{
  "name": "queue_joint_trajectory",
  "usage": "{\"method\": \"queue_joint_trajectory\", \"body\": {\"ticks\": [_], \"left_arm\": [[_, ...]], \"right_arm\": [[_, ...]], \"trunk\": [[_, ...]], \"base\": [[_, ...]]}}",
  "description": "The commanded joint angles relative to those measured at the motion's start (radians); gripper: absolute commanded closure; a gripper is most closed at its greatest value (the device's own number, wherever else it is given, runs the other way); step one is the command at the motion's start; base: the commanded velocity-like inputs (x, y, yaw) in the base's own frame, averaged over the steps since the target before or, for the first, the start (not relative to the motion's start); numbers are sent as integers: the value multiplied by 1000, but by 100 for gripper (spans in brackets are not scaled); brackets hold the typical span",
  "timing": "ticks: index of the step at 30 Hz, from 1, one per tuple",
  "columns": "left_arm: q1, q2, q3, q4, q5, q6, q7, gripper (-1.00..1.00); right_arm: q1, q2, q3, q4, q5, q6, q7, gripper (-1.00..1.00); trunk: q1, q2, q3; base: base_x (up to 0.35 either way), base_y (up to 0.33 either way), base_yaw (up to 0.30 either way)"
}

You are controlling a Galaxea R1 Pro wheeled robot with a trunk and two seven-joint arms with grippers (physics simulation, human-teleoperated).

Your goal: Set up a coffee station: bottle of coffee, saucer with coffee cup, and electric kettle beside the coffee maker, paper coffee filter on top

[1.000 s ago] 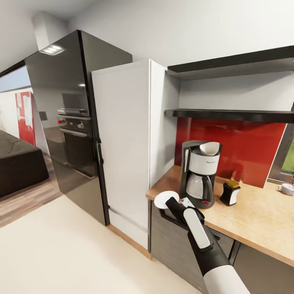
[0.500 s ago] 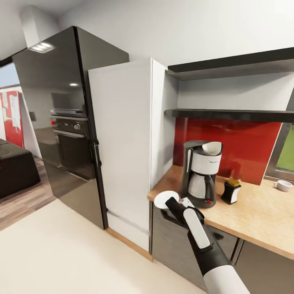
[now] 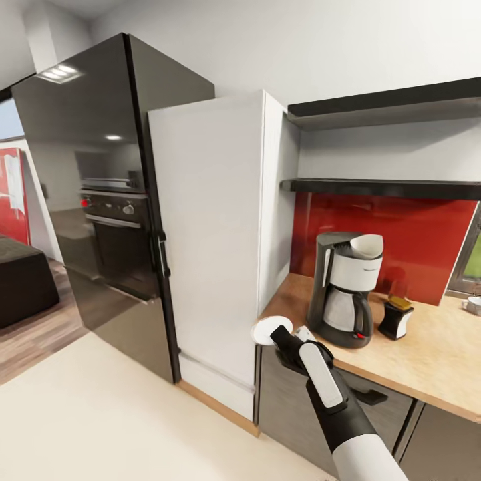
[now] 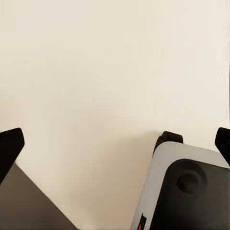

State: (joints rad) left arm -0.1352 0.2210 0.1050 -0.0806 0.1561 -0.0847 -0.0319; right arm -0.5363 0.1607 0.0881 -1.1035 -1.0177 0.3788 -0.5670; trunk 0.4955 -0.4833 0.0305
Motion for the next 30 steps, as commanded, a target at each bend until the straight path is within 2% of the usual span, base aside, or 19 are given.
{"method": "queue_joint_trajectory", "body": {"ticks": [1, 7, 11, 20, 30], "left_arm": [[-1, 1, 7, 1, 3, -3, -3, -100], [0, 3, 8, 1, 3, -1, -3, -100], [0, 5, 8, 1, 3, -1, -3, -100], [0, 3, 8, 1, 3, -1, -3, -100], [0, 4, 8, 1, 3, -1, -3, -100]], "right_arm": [[-1, 0, 1, 1, -5, 2, -7, 100], [0, 0, 1, 4, -5, 2, -7, 100], [-1, 0, 1, 4, -5, 2, -7, 100], [-1, 0, 1, 17, -4, 2, -7, 100], [-1, 0, 1, 22, -4, 2, -7, 100]], "trunk": [[0, -1, 0], [0, -1, 0], [0, -1, 0], [0, -1, 0], [0, -1, 0]], "base": [[51, 26, -261], [12, 6, -269], [46, 27, -59], [246, 195, -20], [46, 23, -197]]}}
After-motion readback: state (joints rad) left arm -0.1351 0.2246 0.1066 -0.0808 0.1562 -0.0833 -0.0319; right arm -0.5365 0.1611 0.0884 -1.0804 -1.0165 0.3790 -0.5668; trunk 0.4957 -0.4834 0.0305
